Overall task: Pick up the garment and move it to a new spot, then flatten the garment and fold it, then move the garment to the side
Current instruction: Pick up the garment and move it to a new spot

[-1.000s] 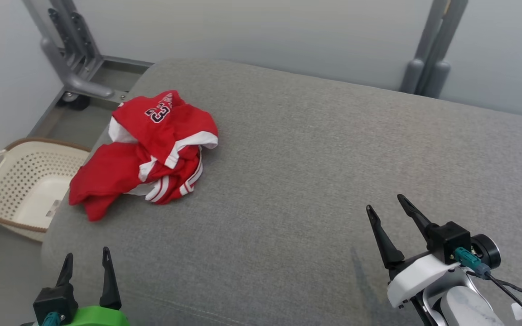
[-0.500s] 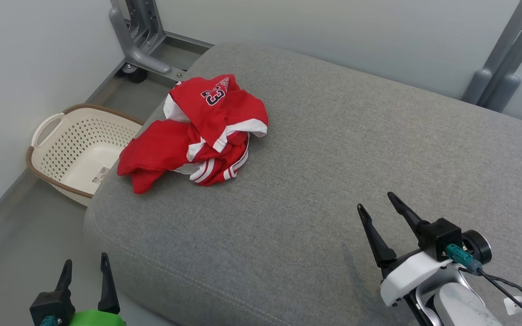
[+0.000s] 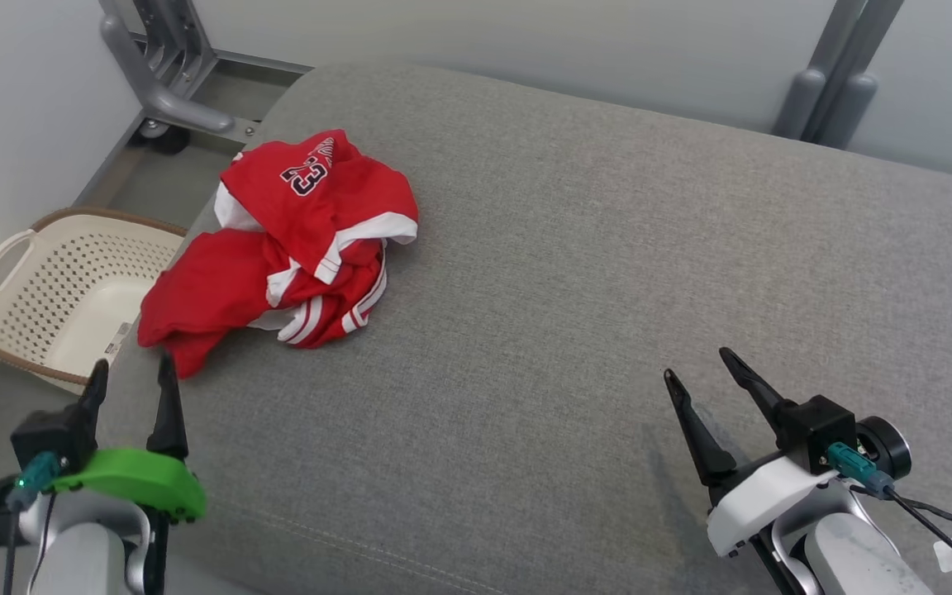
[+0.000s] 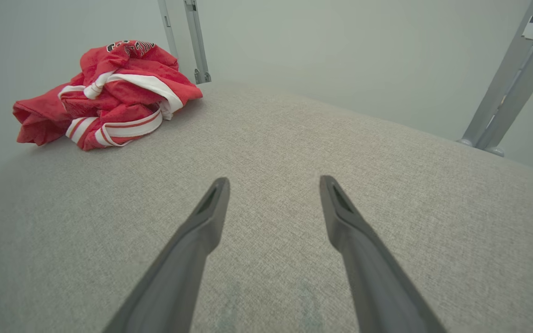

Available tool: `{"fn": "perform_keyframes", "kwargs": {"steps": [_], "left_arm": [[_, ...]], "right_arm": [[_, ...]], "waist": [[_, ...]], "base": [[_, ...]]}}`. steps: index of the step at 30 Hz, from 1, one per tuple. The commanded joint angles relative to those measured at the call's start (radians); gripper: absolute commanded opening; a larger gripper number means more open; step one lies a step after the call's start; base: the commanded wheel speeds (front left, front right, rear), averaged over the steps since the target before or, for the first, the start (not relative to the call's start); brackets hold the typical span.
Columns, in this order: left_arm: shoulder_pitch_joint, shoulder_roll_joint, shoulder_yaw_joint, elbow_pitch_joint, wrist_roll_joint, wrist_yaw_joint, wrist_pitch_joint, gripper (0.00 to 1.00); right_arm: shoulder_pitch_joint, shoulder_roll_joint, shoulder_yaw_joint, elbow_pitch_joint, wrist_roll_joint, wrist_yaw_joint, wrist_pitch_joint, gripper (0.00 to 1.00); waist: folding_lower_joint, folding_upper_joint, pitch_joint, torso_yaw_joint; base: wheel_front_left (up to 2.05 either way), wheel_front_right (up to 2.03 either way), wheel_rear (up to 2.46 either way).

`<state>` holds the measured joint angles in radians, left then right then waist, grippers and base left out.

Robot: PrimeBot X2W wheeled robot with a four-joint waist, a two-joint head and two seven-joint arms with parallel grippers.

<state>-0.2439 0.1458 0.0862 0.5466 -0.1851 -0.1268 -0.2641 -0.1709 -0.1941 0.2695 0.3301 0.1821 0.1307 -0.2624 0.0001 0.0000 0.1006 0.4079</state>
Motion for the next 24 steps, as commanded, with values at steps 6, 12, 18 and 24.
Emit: {"fn": "perform_keyframes", "kwargs": {"steps": [6,12,18,24], "left_arm": [[-0.231,0.119,-0.134,0.1,-0.121,-0.004,0.061,1.0],[-0.41,0.25,-0.278,0.136,-0.255,-0.003,0.218,1.0],[-0.516,0.342,-0.368,0.16,-0.387,-0.003,0.34,1.0],[-0.559,0.373,-0.4,0.183,-0.5,-0.003,0.435,1.0]], "right_arm": [[-0.022,-0.016,0.012,0.004,0.016,0.0,-0.004,1.0],[-0.029,-0.024,0.019,0.017,0.032,0.0,-0.004,1.0],[-0.041,-0.027,0.013,0.018,0.038,0.0,-0.003,1.0],[-0.051,-0.029,0.015,0.022,0.044,0.0,-0.003,1.0]], "waist": [[-0.0001,0.0,0.056,-0.079],[-0.0001,0.0,0.076,-0.133],[-0.0001,0.0,0.107,-0.182],[-0.0001,0.0,0.143,-0.215]], "base": [[0.0,0.0,0.0],[0.0,0.0,0.0],[0.0,0.0,0.0],[0.0,0.0,0.0]]}}
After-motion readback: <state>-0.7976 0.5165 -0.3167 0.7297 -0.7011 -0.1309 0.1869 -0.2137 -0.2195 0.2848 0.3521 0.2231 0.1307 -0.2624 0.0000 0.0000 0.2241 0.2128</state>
